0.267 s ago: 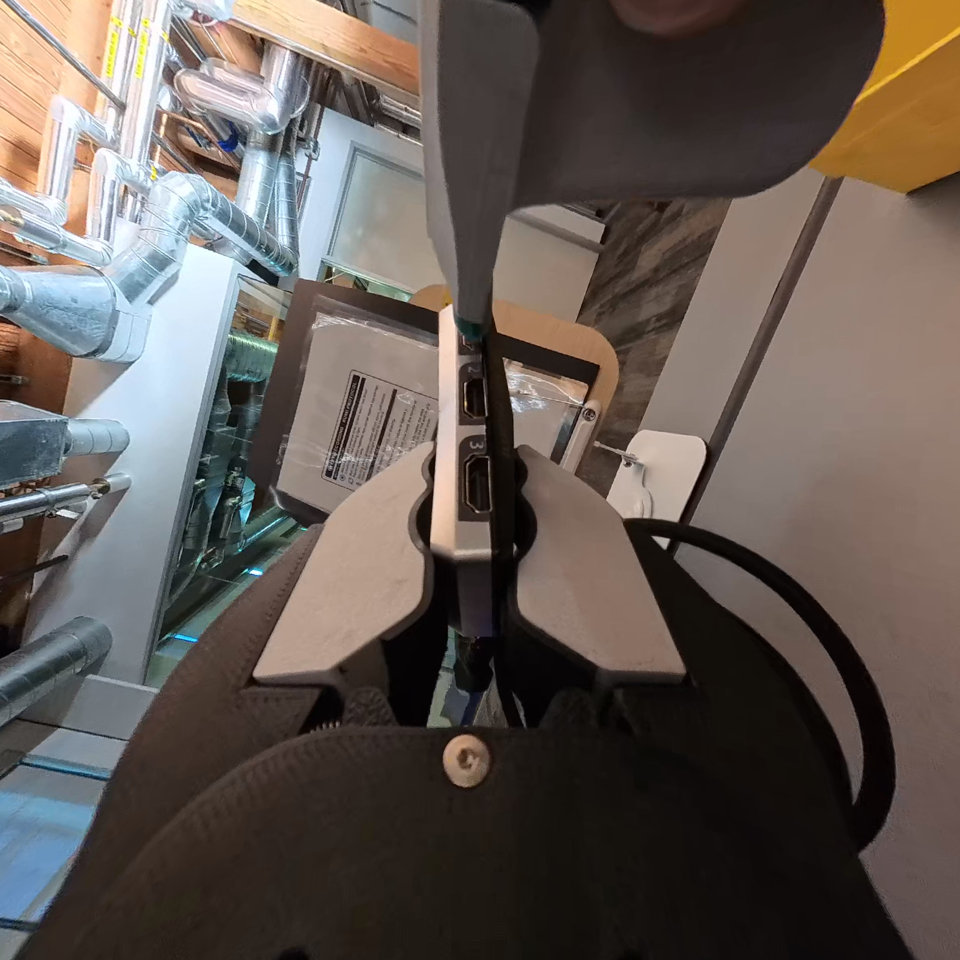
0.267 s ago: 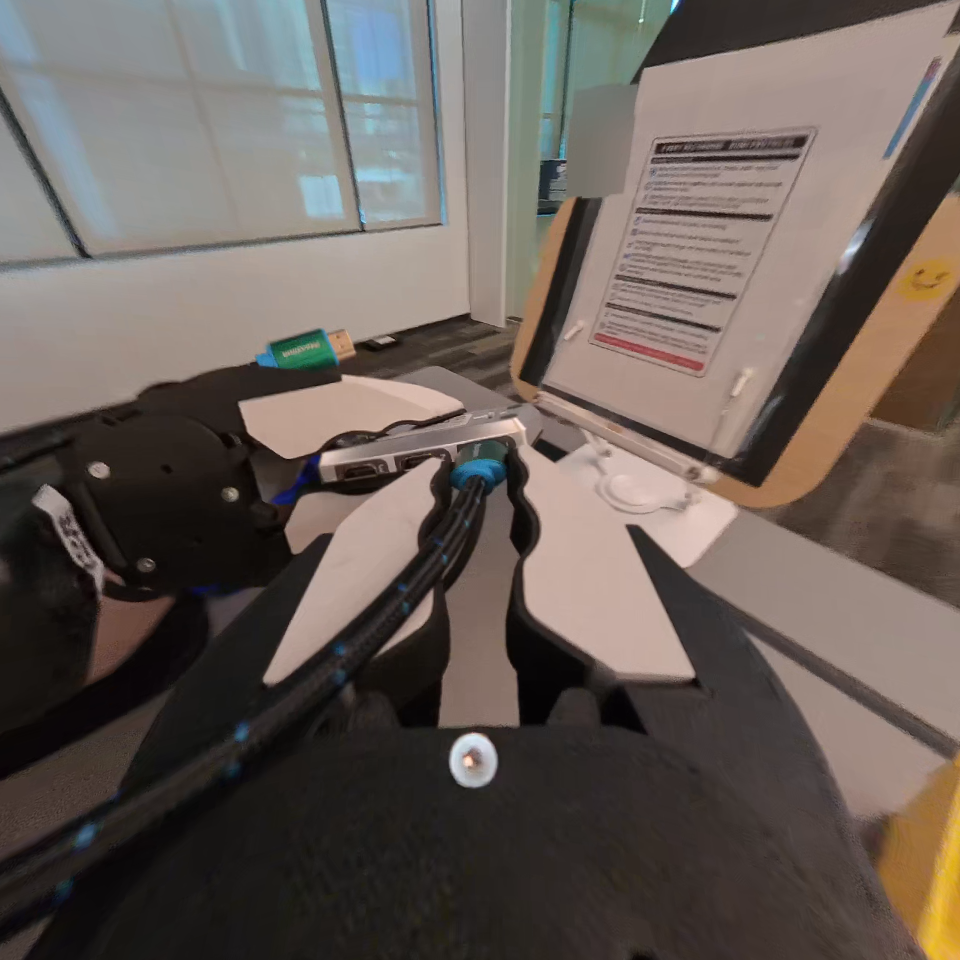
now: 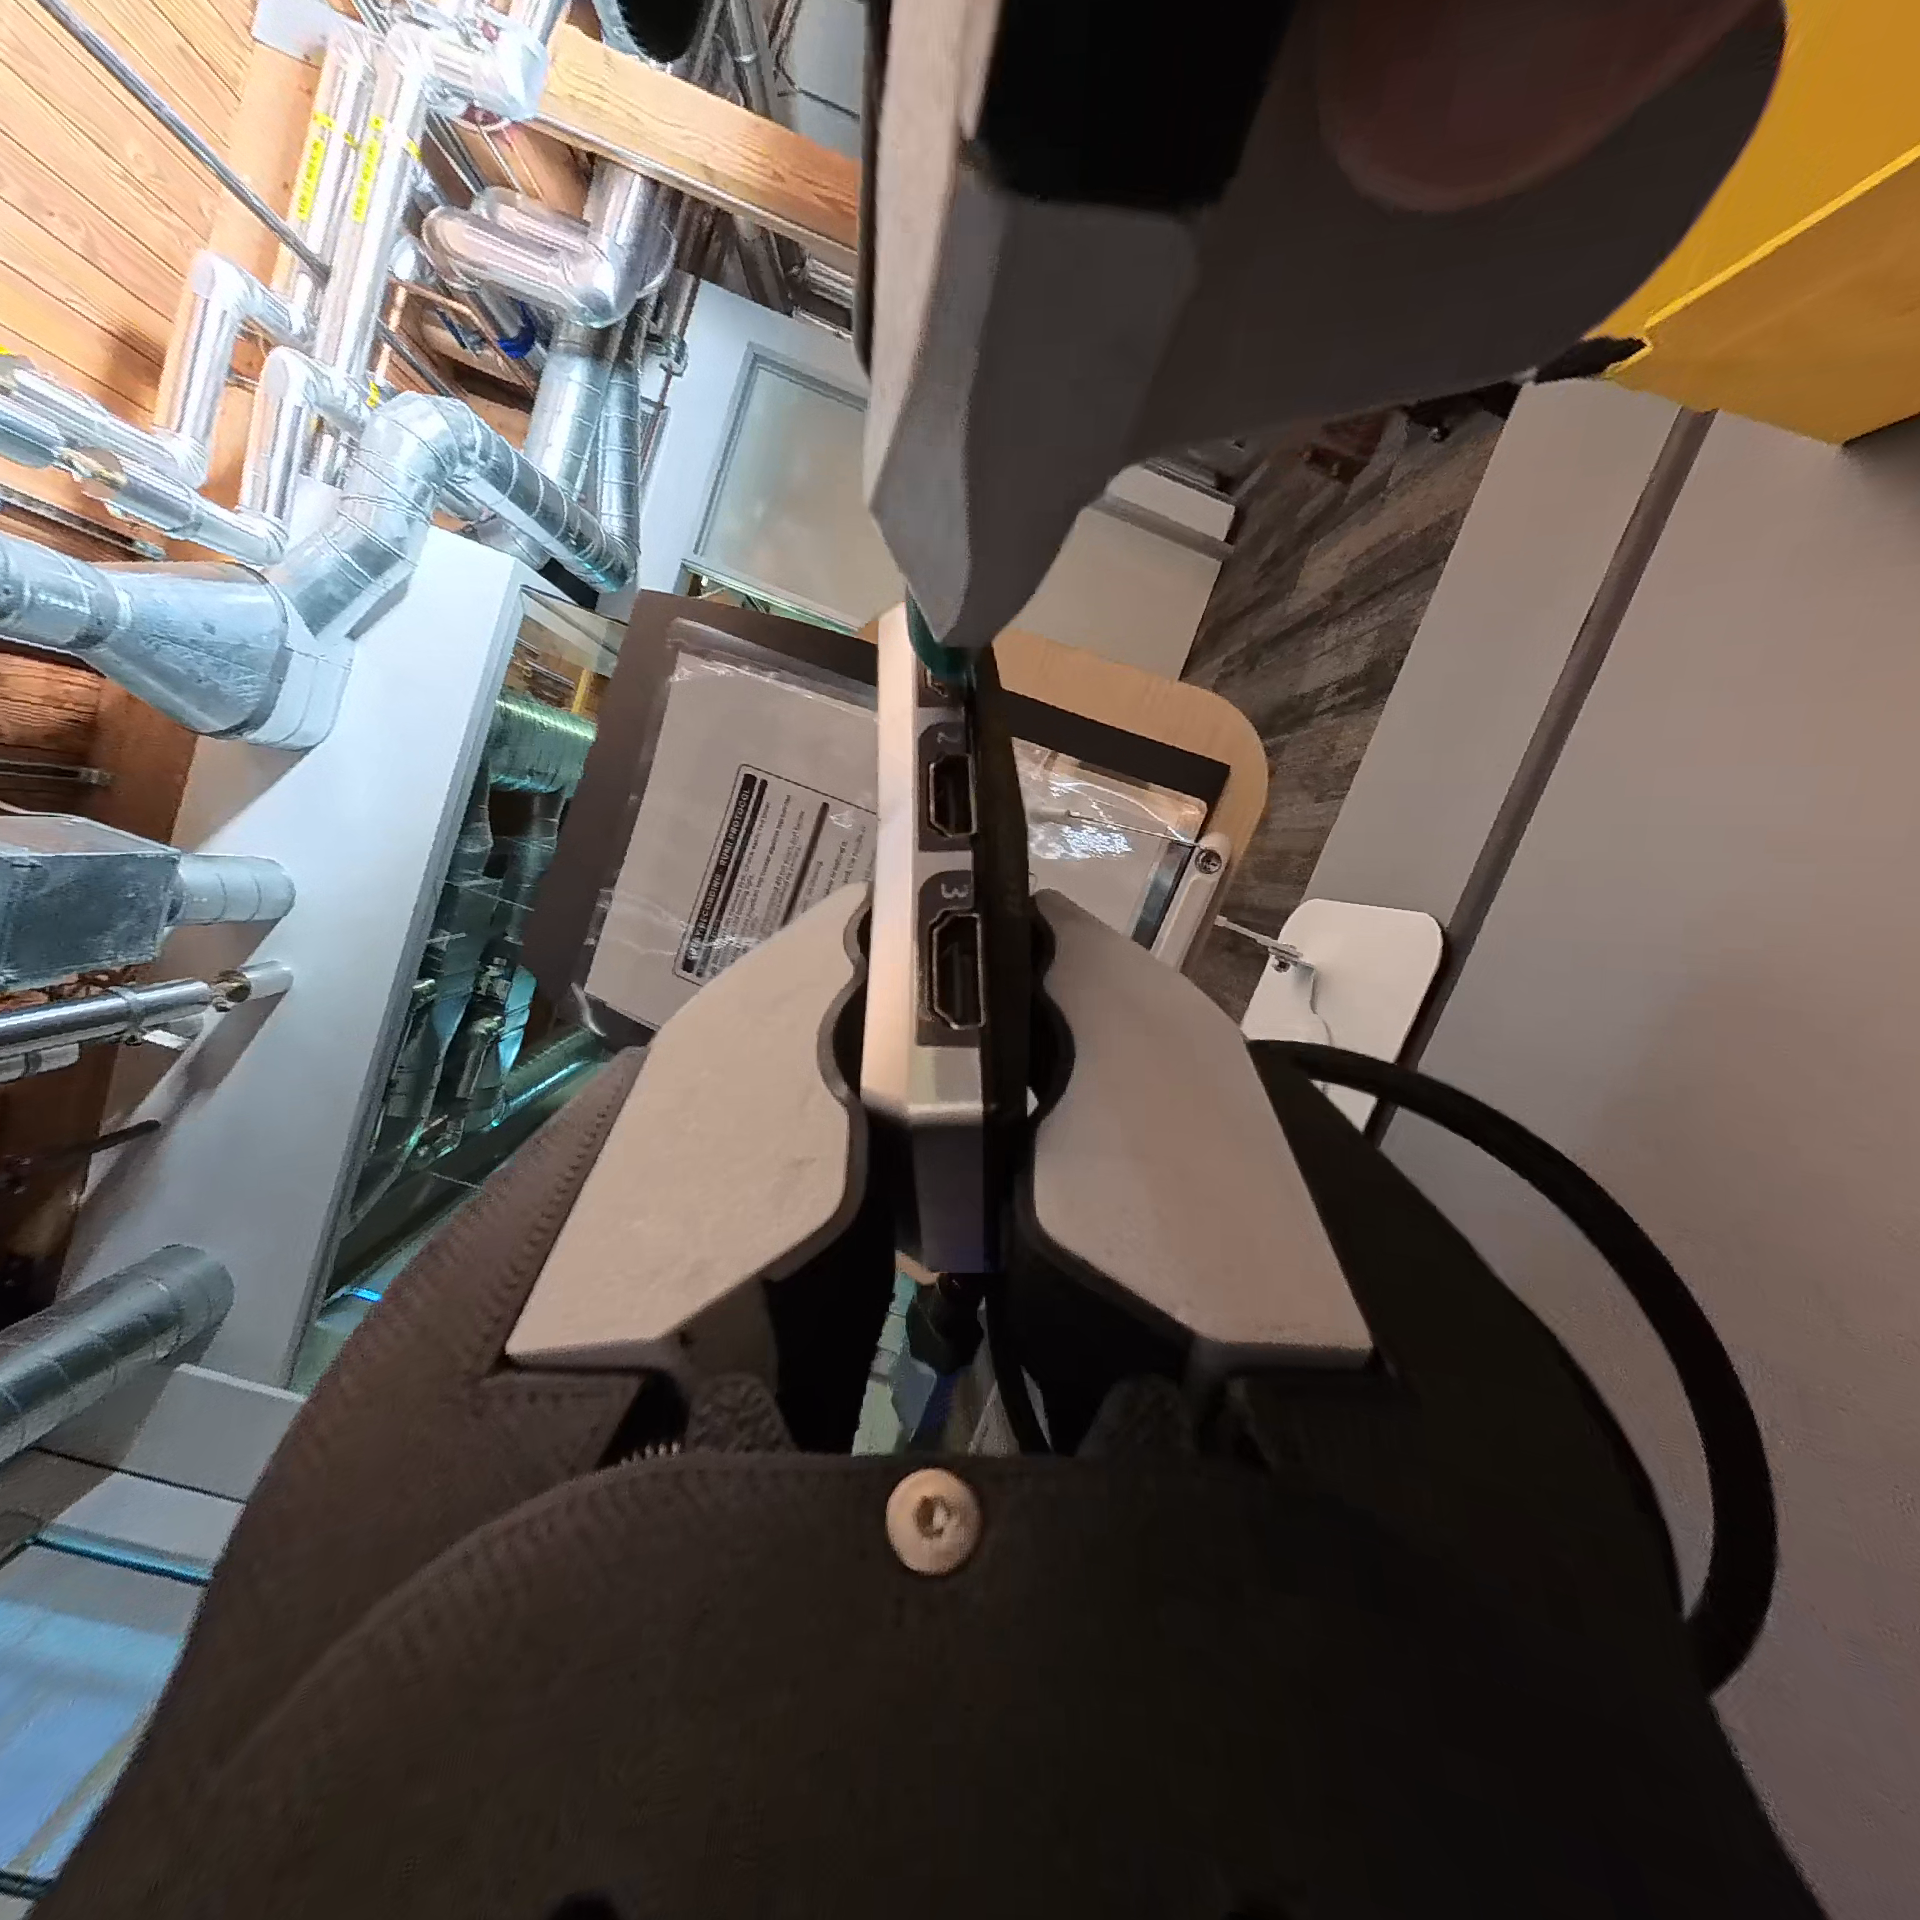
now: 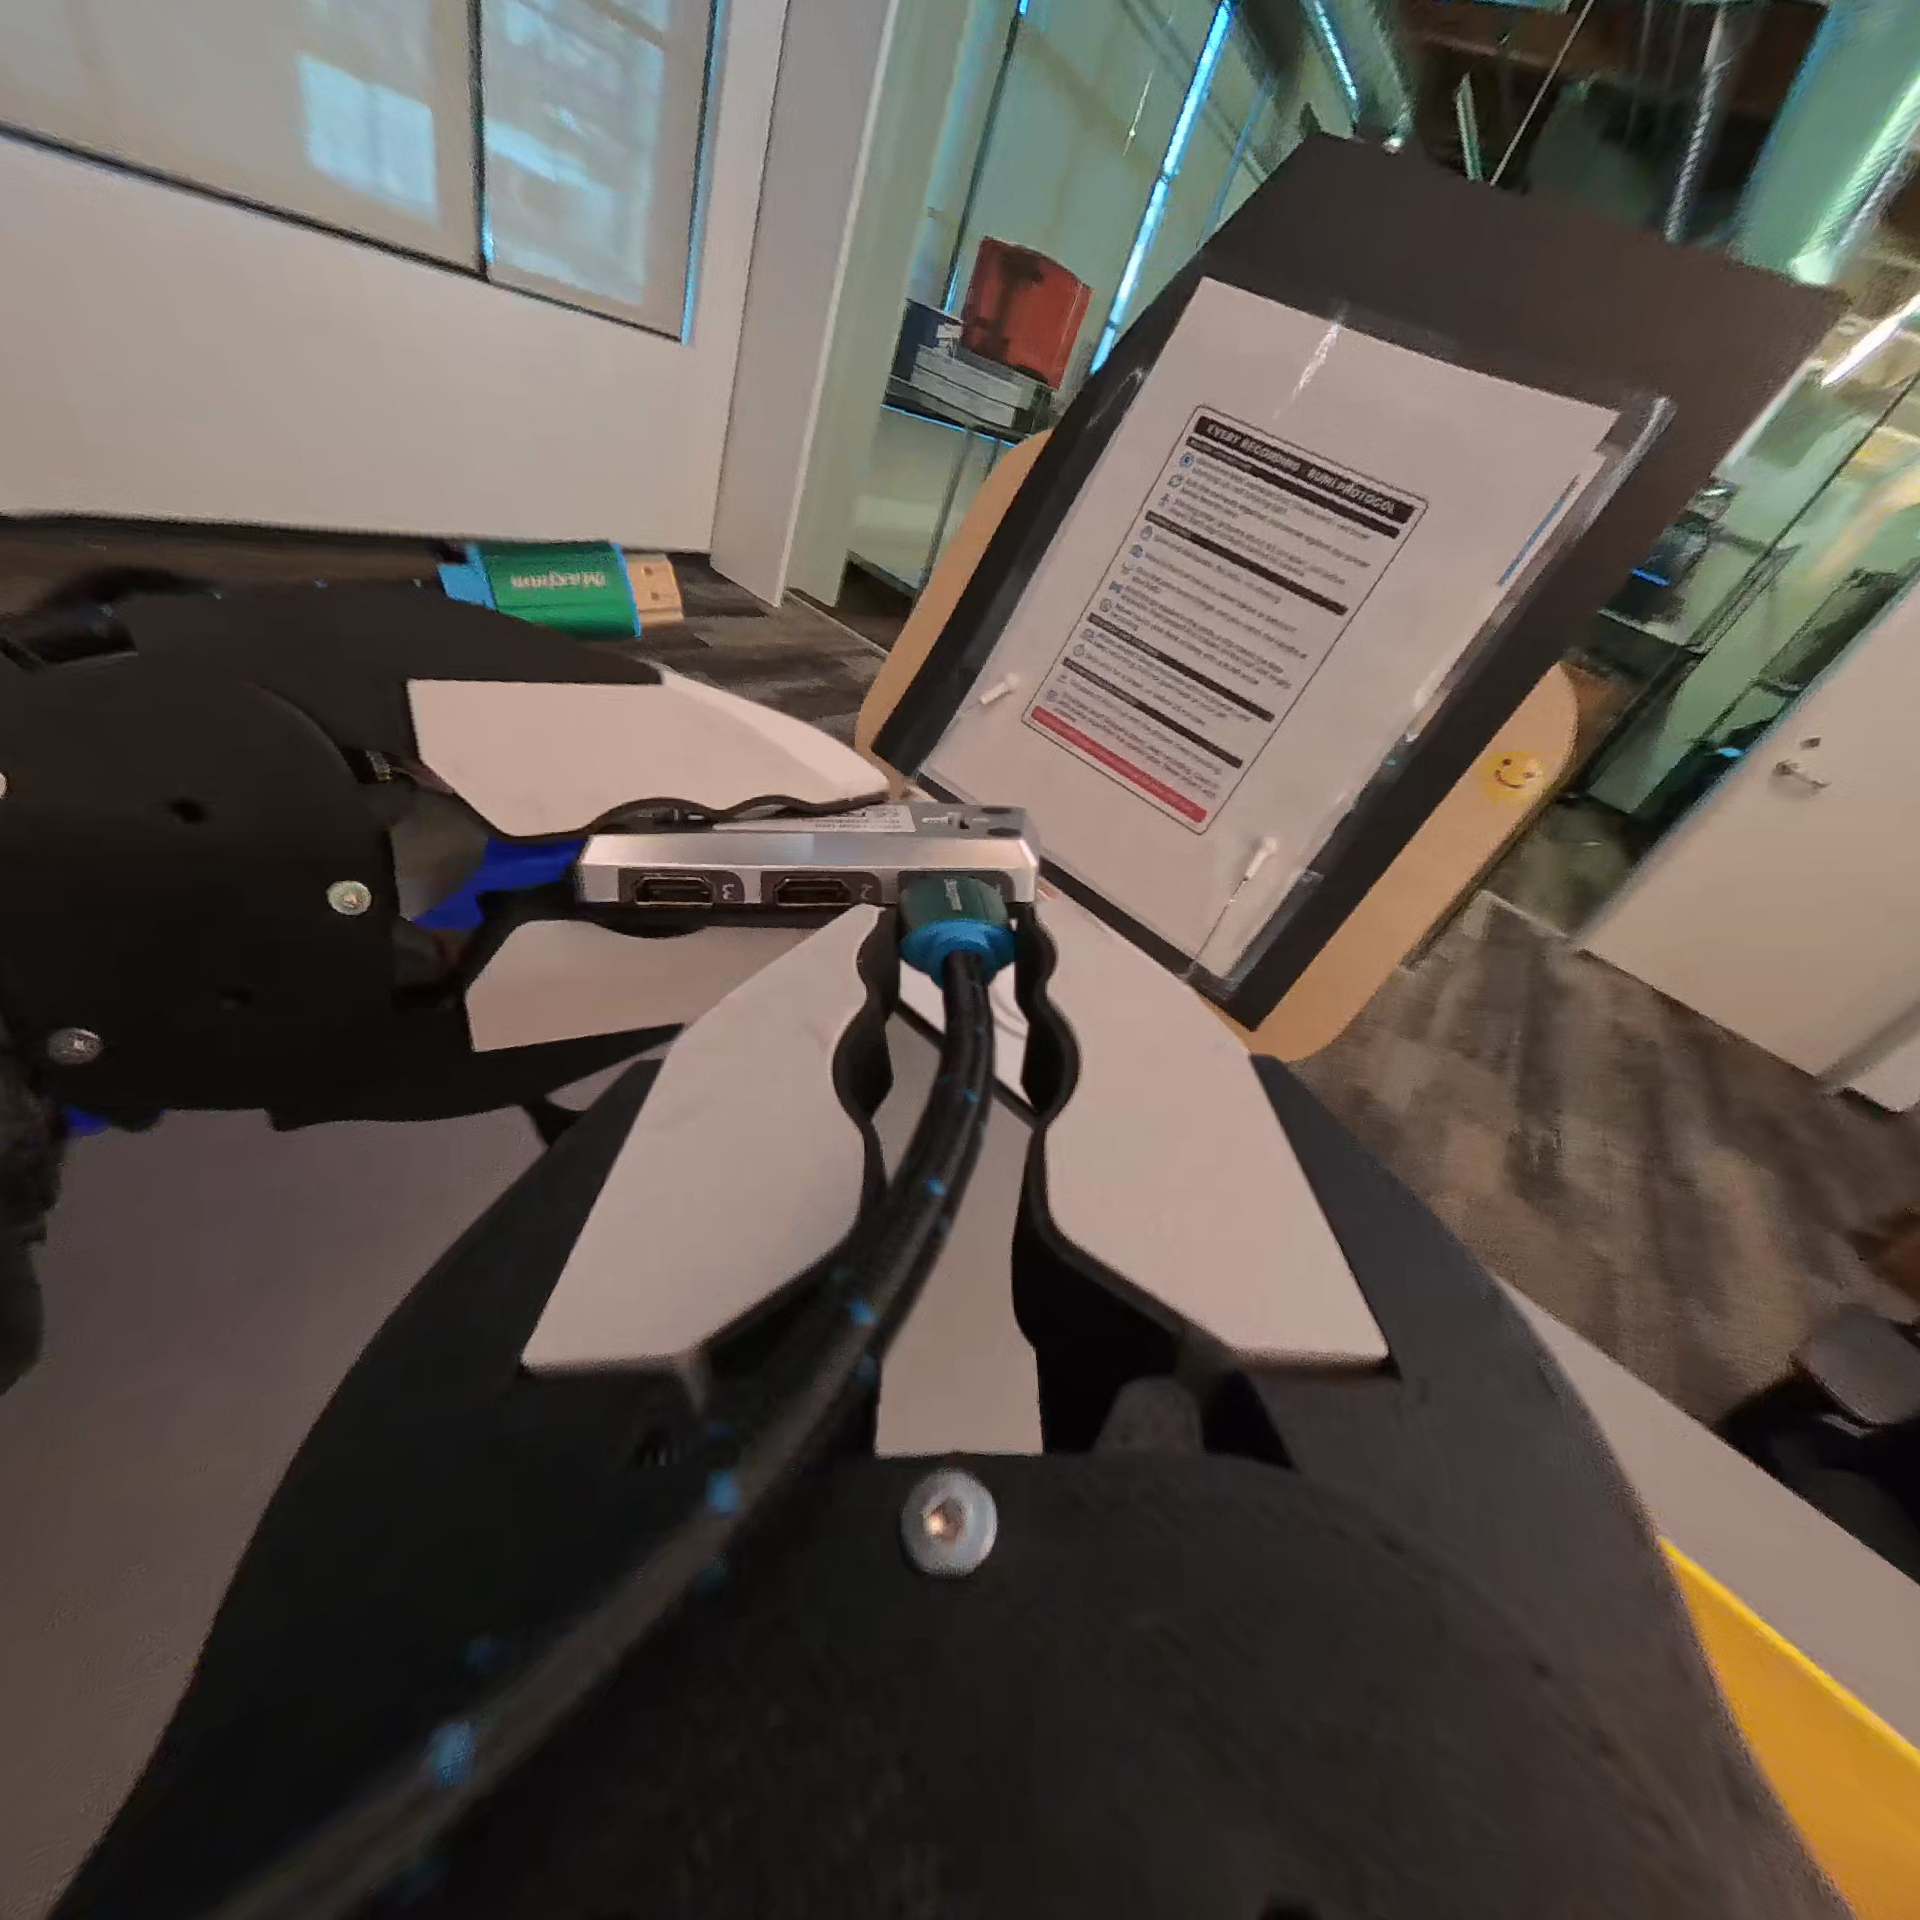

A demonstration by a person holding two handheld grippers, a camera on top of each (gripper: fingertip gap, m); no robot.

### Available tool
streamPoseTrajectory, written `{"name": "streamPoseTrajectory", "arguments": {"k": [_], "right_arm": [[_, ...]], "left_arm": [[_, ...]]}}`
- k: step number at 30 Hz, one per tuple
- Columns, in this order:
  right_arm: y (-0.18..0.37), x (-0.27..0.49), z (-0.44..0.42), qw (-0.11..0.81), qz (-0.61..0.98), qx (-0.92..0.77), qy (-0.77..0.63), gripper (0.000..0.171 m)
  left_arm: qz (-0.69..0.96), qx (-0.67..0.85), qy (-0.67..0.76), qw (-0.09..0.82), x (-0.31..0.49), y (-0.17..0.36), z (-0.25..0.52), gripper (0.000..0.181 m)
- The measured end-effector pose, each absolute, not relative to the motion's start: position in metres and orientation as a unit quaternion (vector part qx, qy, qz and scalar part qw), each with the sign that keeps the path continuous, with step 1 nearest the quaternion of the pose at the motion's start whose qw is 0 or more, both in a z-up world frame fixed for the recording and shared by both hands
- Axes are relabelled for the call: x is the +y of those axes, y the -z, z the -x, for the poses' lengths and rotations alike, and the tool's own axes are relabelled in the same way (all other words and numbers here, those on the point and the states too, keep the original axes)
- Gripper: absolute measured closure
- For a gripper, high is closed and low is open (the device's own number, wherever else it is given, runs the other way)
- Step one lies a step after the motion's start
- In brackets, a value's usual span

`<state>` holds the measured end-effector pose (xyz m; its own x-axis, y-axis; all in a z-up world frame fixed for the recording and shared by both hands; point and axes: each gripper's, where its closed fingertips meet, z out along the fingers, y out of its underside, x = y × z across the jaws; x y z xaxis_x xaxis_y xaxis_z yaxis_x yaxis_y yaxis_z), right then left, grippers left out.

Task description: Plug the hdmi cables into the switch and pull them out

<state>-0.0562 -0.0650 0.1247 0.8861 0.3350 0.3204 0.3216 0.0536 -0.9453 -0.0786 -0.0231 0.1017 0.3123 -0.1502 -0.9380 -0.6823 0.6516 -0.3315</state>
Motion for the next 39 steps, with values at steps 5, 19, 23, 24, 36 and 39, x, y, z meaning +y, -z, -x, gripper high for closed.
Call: {"name": "streamPoseTrajectory", "arguments": {"k": [5, 19, 23, 24, 36, 39], "right_arm": [[-0.159, -0.084, 0.024, 0.723, 0.657, -0.168, -0.128, 0.150], [-0.189, -0.126, 0.019, 0.709, 0.616, -0.201, -0.279, 0.151], [-0.194, -0.122, -0.025, 0.727, 0.616, -0.162, -0.256, 0.151], [-0.196, -0.124, -0.039, 0.732, 0.614, -0.155, -0.250, 0.151], [-0.102, -0.162, -0.291, 0.582, 0.792, 0.052, 0.176, 0.150], [-0.043, -0.174, -0.322, 0.438, 0.871, 0.083, 0.209, 0.150]], "left_arm": [[0.432, 0.523, -0.260, 0.687, 0.014, -0.100, 0.107, 0.158], [0.368, 0.620, -0.247, 0.648, 0.001, -0.059, 0.078, 0.159], [0.383, 0.629, -0.227, 0.637, 0.004, -0.047, 0.074, 0.158], [0.392, 0.627, -0.219, 0.636, 0.006, -0.048, 0.076, 0.158], [0.467, 0.576, -0.184, 0.645, 0.031, -0.082, 0.122, 0.158], [0.474, 0.577, -0.185, 0.638, 0.034, -0.078, 0.123, 0.158]]}}
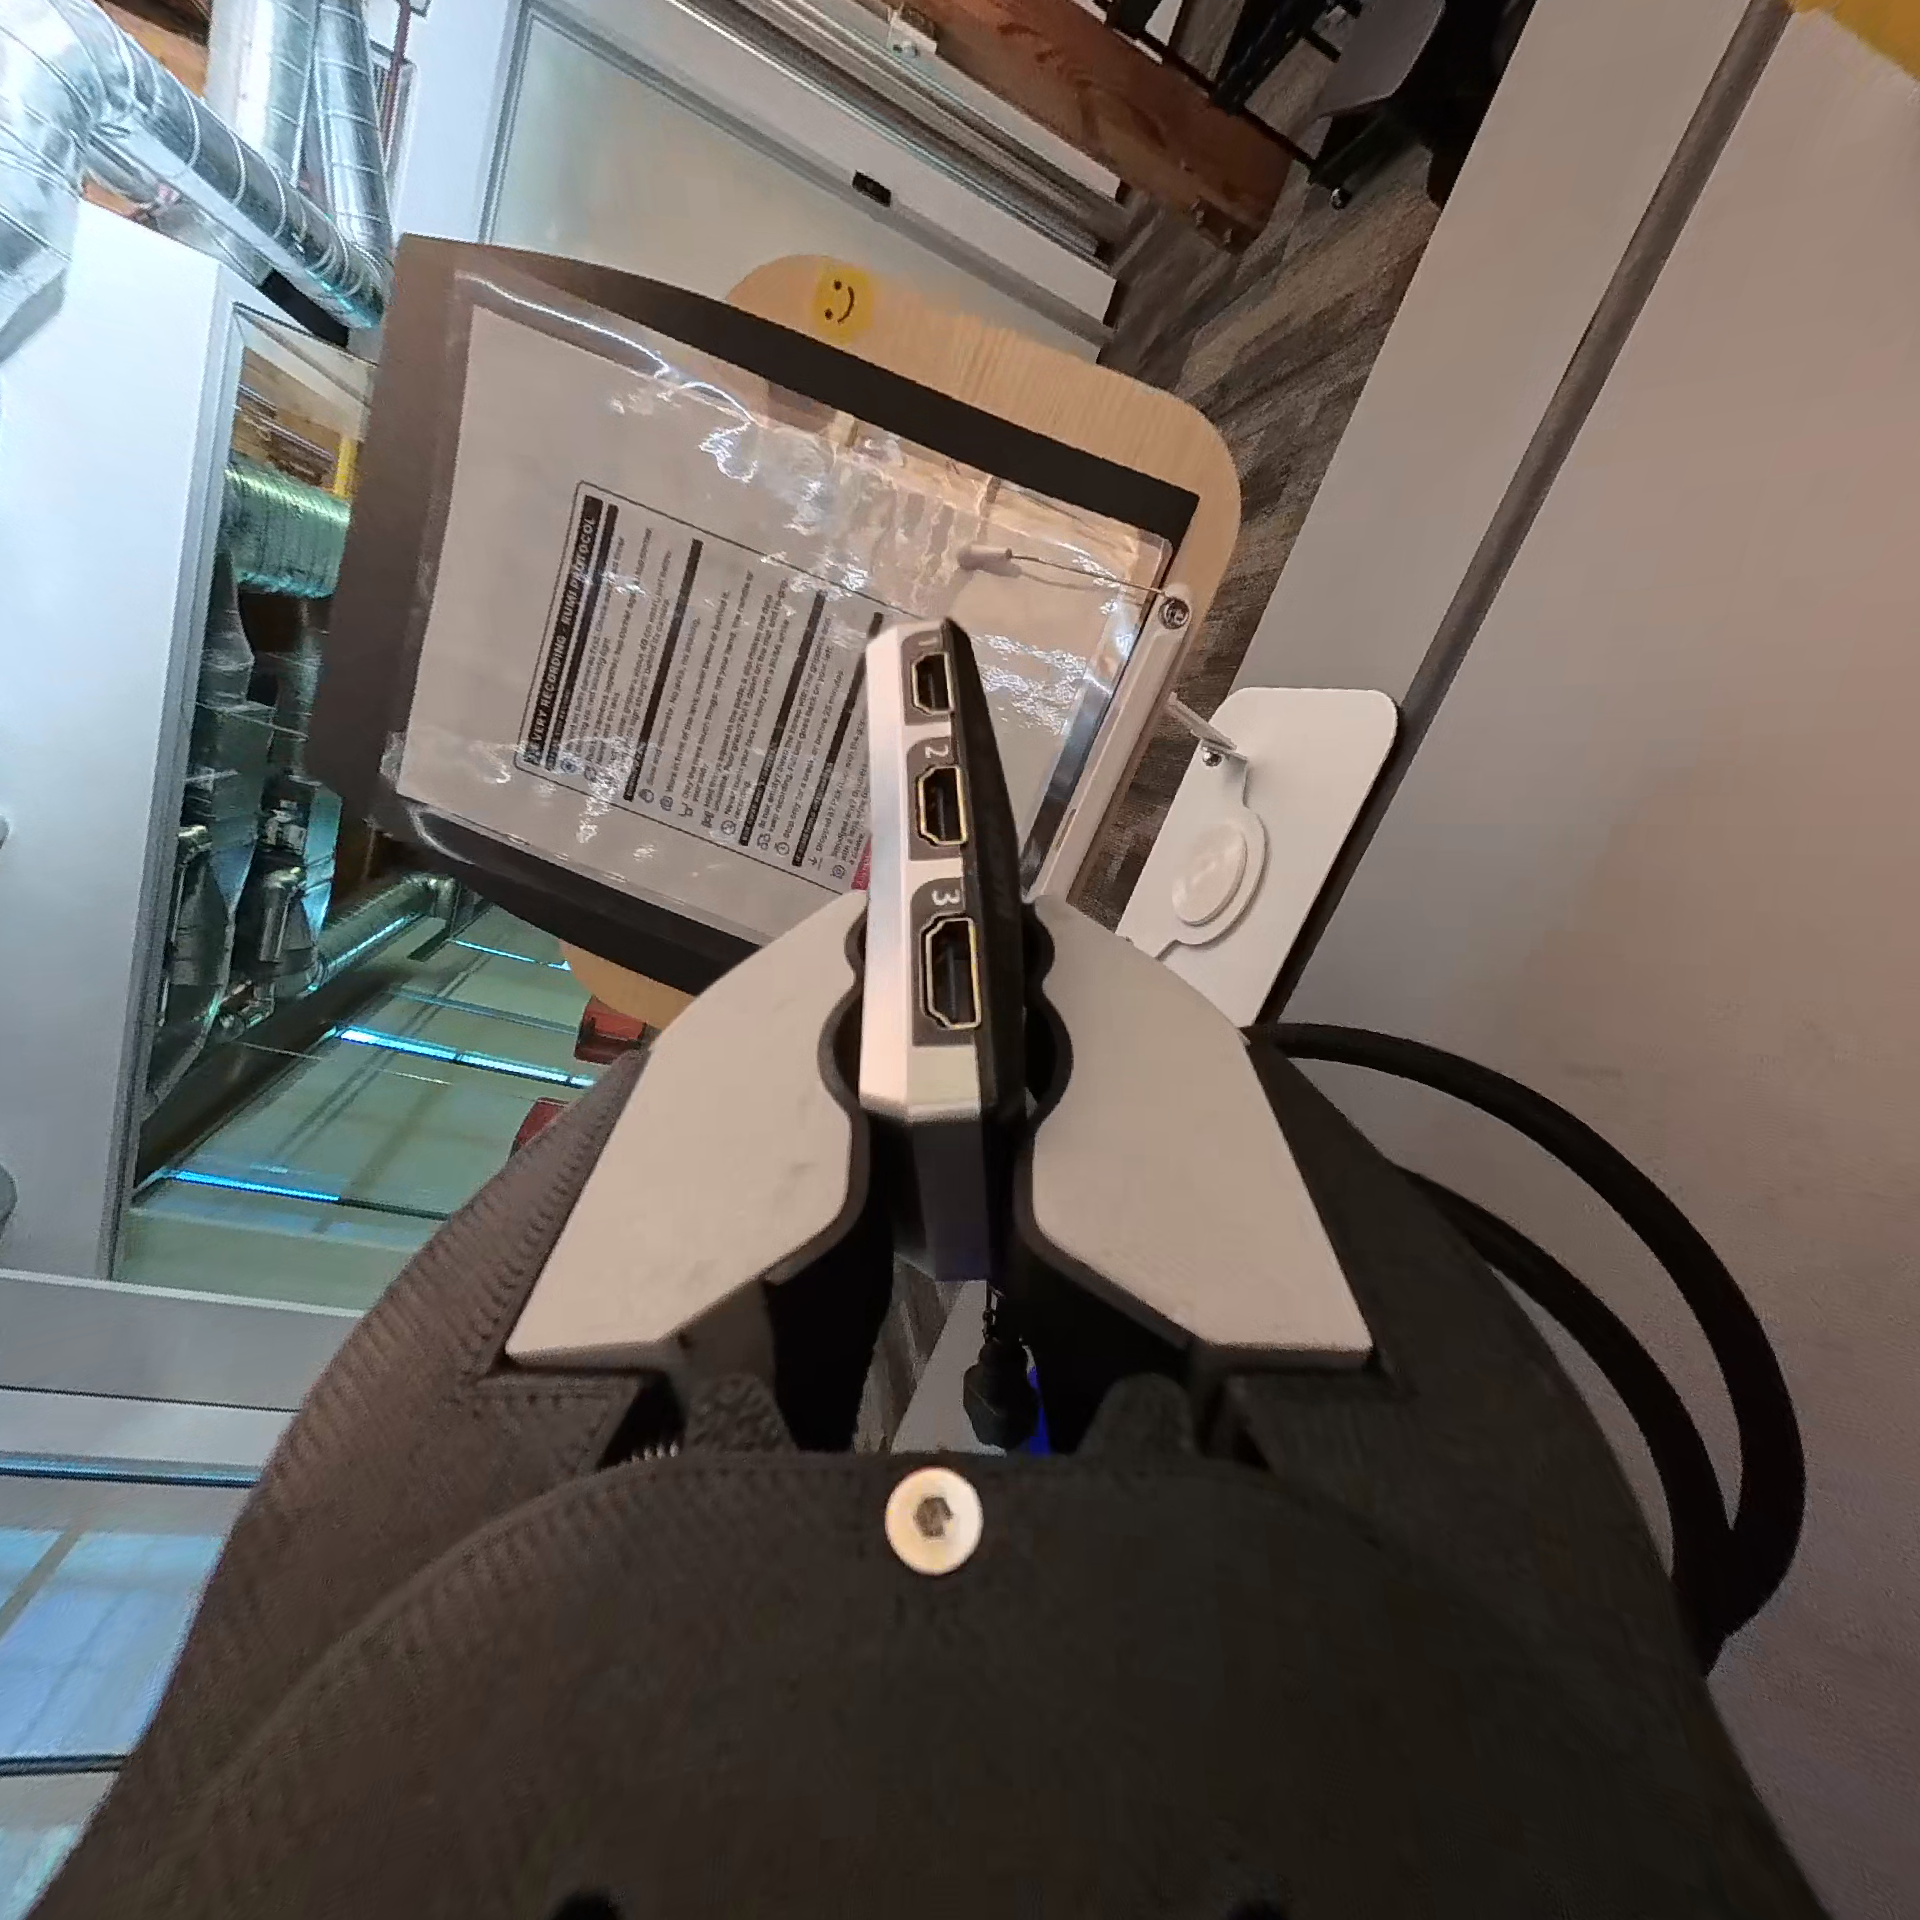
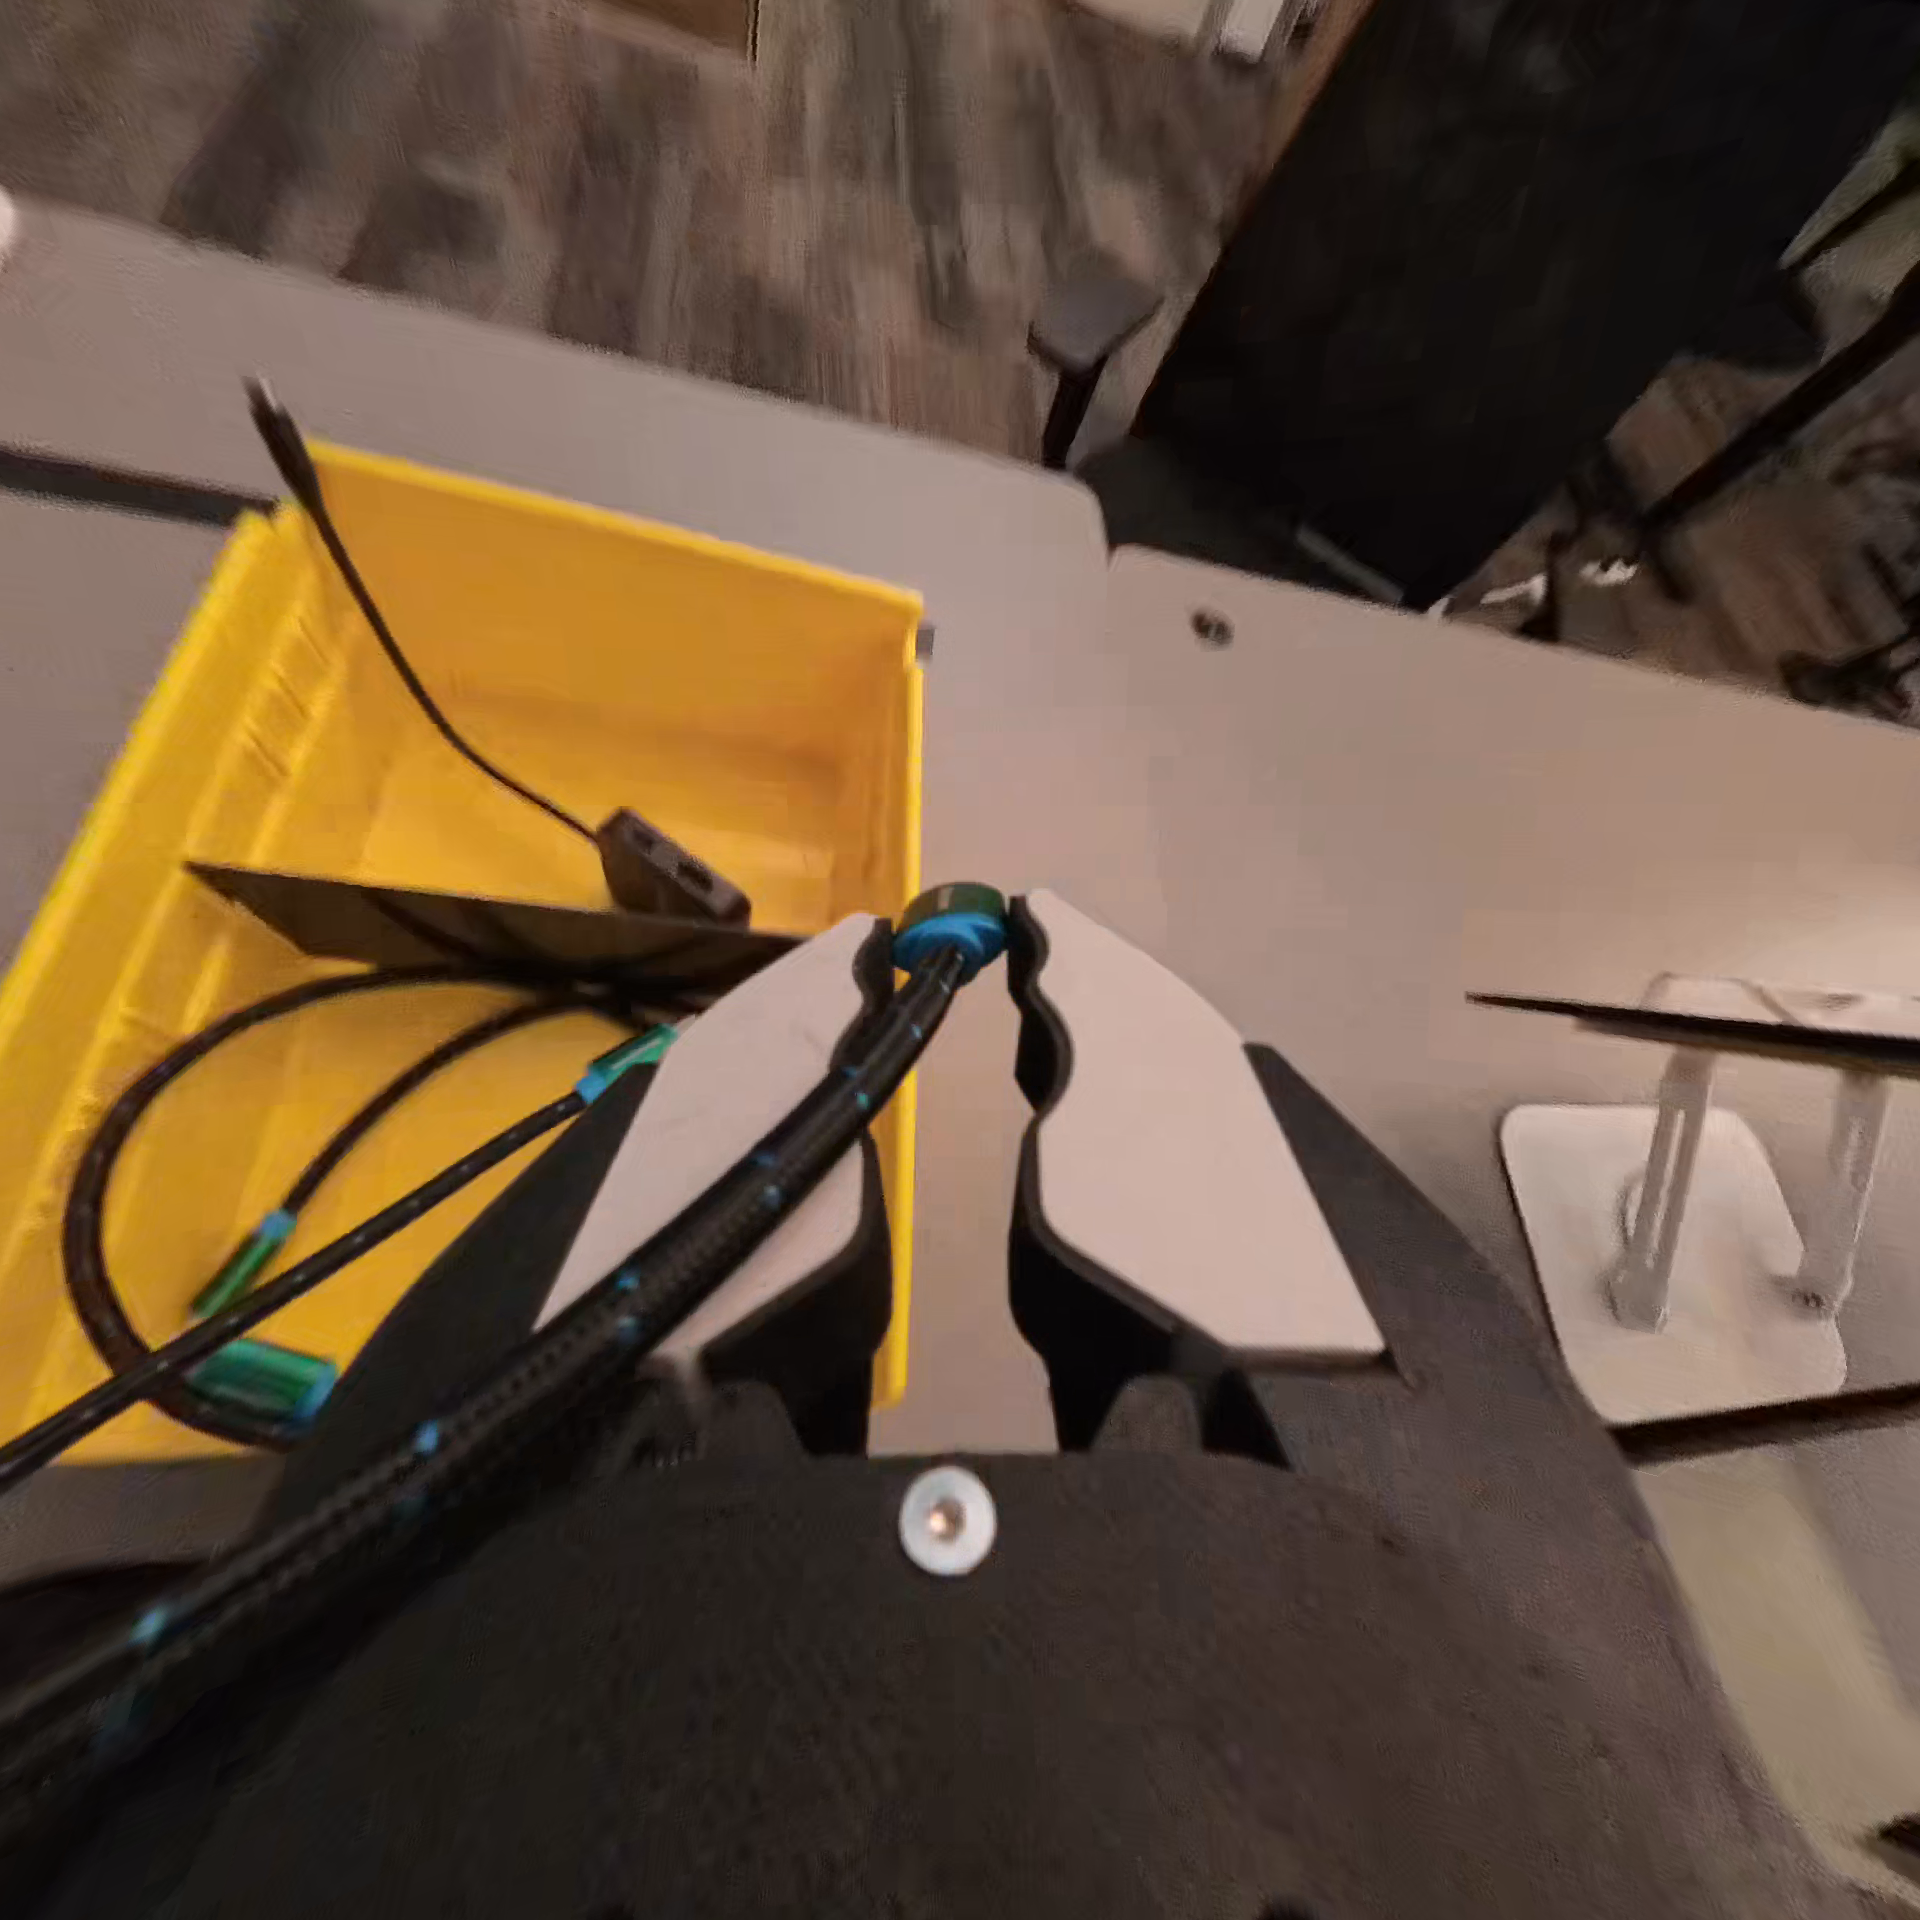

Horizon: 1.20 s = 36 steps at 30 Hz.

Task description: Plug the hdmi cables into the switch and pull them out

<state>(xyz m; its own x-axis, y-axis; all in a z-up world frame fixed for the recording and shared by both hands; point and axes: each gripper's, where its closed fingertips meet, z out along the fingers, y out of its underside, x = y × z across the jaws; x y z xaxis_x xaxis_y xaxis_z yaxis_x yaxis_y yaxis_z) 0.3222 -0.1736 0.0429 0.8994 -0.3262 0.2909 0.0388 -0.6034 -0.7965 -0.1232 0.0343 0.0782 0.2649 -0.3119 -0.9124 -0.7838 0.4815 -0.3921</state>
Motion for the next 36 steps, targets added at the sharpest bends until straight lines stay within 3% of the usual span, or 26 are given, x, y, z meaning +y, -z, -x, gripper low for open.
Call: {"name": "streamPoseTrajectory", "arguments": {"k": [5, 15, 20, 23, 28, 36], "right_arm": [[0.014, -0.178, -0.317, 0.292, 0.936, 0.053, 0.188, 0.149], [0.106, -0.204, -0.259, 0.057, 0.998, 0.041, -0.006, 0.150], [0.110, -0.193, -0.266, 0.091, 0.992, 0.081, -0.040, 0.146], [0.101, -0.192, -0.270, 0.121, 0.987, 0.093, -0.042, 0.121], [0.080, -0.205, -0.266, 0.146, 0.986, 0.080, -0.031, 0.109], [0.048, -0.219, -0.254, 0.170, 0.984, -0.012, 0.060, 0.105]], "left_arm": [[0.473, 0.590, -0.191, 0.626, 0.032, -0.070, 0.118, 0.157], [0.473, 0.611, -0.188, 0.606, 0.027, -0.058, 0.110, 0.158], [0.476, 0.615, -0.184, 0.601, 0.027, -0.055, 0.108, 0.158], [0.477, 0.618, -0.185, 0.597, 0.027, -0.053, 0.108, 0.158], [0.477, 0.621, -0.185, 0.593, 0.026, -0.050, 0.107, 0.158], [0.478, 0.624, -0.183, 0.591, 0.025, -0.049, 0.106, 0.158]]}}
